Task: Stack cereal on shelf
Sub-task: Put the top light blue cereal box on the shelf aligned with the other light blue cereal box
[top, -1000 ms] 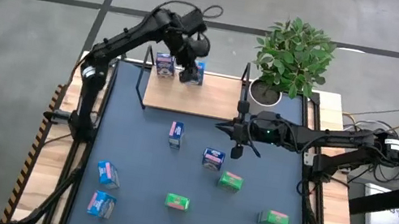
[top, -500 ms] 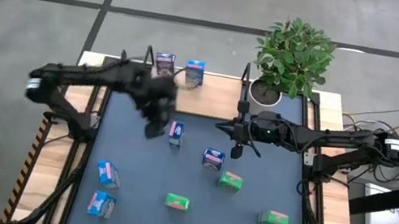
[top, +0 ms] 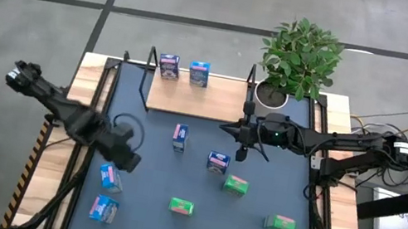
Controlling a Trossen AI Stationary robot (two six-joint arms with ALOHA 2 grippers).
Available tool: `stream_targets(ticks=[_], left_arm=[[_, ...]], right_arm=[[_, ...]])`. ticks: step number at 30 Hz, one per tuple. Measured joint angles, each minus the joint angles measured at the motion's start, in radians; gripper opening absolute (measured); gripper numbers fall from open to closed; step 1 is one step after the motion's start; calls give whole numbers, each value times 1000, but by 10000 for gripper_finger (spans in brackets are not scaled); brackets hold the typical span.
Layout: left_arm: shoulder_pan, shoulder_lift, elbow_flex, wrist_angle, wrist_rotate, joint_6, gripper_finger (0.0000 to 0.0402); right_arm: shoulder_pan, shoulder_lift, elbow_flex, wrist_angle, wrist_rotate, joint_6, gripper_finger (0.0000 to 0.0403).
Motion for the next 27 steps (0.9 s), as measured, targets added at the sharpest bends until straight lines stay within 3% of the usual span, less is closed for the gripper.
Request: stream_targets(ticks=[7, 11, 15, 21, 27], left_arm=[[-207, 71, 41, -82, -102, -382, 204], [-267, 144, 69, -121, -61, -535, 208], [-306, 216, 119, -163, -24, -608, 232], [-325, 310, 221, -349, -25, -677, 279], [-344, 364, 211, -362, -44, -735, 290]], right_arm=[[0, 0, 0, 23, 0, -43, 9], [0, 0, 0, 29, 0, -68, 9], [0, 0, 0, 46, -1, -88, 9], [0, 0, 0, 53, -4, -111, 9], [0, 0, 0, 53, -4, -123, 9]])
